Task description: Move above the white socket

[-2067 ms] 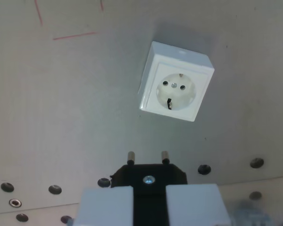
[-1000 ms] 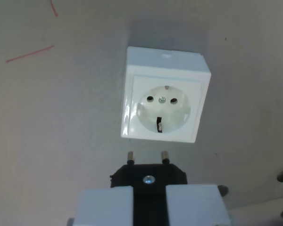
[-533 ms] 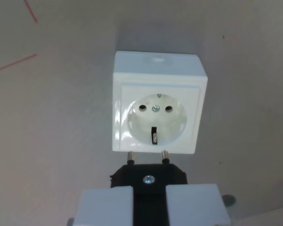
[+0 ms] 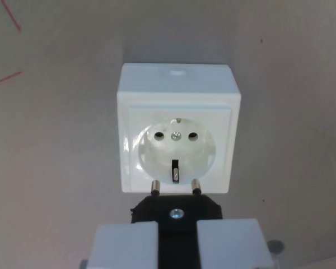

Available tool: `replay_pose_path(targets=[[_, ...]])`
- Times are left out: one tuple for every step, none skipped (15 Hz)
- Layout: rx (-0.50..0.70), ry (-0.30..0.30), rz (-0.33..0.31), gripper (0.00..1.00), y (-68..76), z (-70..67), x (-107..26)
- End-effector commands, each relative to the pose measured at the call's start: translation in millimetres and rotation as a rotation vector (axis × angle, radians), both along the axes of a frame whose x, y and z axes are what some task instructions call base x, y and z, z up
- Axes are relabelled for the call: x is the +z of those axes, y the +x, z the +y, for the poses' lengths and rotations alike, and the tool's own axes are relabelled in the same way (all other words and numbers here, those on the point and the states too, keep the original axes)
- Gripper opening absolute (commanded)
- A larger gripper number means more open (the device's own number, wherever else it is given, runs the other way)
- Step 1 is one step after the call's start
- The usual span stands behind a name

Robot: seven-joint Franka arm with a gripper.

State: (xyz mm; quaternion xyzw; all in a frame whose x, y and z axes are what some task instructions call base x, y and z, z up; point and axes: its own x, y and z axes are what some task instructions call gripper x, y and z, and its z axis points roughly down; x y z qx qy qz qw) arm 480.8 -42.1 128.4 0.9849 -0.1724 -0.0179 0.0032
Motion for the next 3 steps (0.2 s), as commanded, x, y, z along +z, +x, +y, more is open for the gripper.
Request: replay_pose_path(targets=[[-0.052, 0.023, -0.112, 0.00, -5.6, -3.0, -7.7], [-0.050, 0.023, -0.112, 0.00, -6.0, -3.3, -8.4], [-0.048, 0.024, -0.112, 0.00, -6.3, -3.5, -9.0]])
